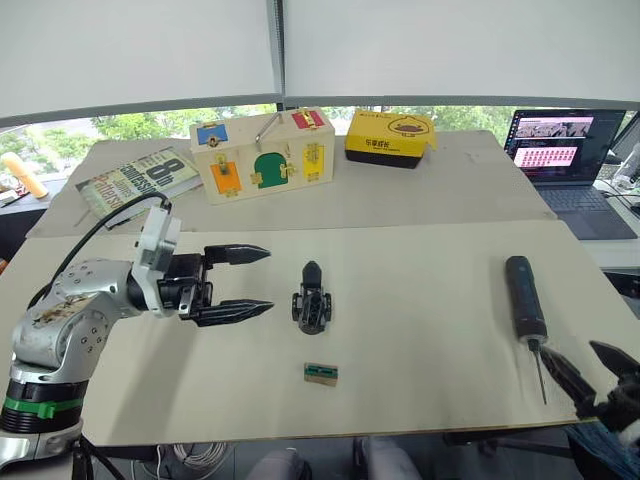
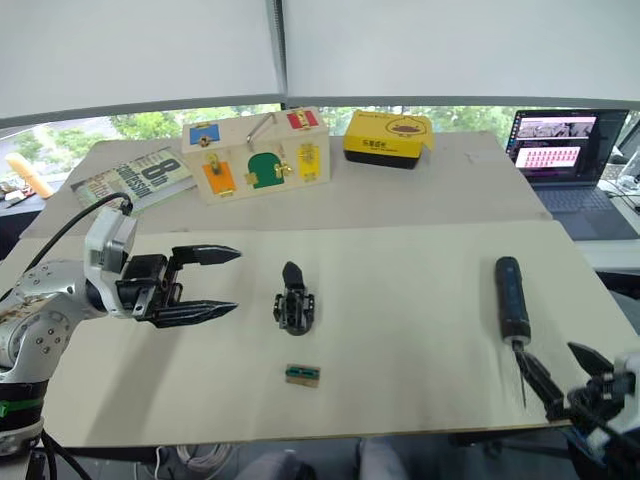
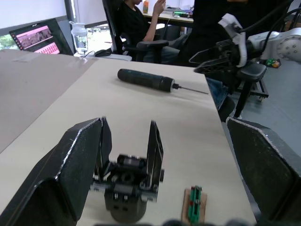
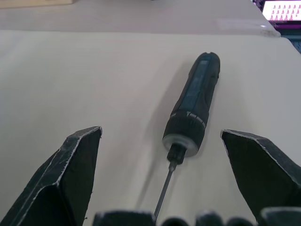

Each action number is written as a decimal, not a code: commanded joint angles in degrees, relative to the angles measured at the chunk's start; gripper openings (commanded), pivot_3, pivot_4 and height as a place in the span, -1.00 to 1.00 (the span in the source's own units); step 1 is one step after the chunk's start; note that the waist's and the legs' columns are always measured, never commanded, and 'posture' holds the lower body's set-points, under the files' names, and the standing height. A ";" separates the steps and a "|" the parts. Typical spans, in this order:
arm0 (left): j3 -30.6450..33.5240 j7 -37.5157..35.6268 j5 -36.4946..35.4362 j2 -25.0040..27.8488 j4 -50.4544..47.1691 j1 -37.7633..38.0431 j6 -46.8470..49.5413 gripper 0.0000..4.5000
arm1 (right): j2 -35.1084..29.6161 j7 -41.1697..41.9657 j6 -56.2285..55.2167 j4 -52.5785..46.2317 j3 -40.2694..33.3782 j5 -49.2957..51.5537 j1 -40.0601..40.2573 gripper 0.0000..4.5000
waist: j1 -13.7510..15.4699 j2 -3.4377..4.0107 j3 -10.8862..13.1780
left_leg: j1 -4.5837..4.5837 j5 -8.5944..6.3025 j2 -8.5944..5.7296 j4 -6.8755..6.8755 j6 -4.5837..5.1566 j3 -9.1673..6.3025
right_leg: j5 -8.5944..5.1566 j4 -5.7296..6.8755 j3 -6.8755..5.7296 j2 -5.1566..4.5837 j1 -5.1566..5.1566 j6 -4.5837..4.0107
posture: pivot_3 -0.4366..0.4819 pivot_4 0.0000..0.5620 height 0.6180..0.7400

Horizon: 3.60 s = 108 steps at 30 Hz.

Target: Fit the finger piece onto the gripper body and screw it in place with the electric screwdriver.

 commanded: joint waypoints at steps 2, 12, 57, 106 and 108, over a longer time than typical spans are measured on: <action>0.55 1.88 -2.45 -0.75 -2.06 -2.81 2.04 0.99 | -11.08 -10.53 19.77 6.15 0.59 5.39 -13.05 1.00 | 0.06 -0.09 0.05 | -0.03 0.09 0.00 0.02 0.16 0.00 | 0.02 -0.04 -0.01 -0.01 0.00 -0.03 | -0.05 -0.47 1.00; -2.14 0.11 1.70 -1.31 -1.59 -2.92 -1.24 0.99 | -24.28 -11.70 36.95 28.41 17.63 0.75 -34.71 1.00 | 1.15 -0.11 0.06 | -0.29 0.12 0.05 -0.04 0.26 -0.04 | 0.00 -0.27 -0.13 -0.05 -0.13 -0.09 | -0.05 -0.47 1.00; 0.74 -11.86 9.03 1.22 2.67 8.74 -15.44 1.00 | -32.49 10.44 17.04 6.87 44.67 -12.84 -29.71 -0.13 | 0.88 0.07 0.55 | -0.33 0.12 0.01 0.22 0.26 -0.04 | 0.06 -0.26 -0.24 -0.06 -0.15 0.01 | -0.05 -0.47 1.00; 0.82 -5.79 6.23 1.23 -2.07 10.46 -10.59 1.00 | -32.26 38.65 -9.53 70.05 70.91 -39.53 -76.23 0.98 | 0.54 0.30 1.11 | -0.81 0.03 0.15 0.82 0.34 -0.09 | 0.14 -0.20 -0.95 -0.25 -0.31 -0.15 | -0.05 -0.47 1.00; 0.70 -5.63 6.11 1.28 -1.92 10.08 -10.50 1.00 | -30.25 40.53 -11.24 73.09 70.42 -40.26 -76.89 0.98 | 0.46 0.37 1.11 | -0.92 0.06 0.15 0.79 0.31 -0.09 | 0.14 -0.12 -0.96 -0.26 -0.49 -0.20 | -0.05 -0.47 1.00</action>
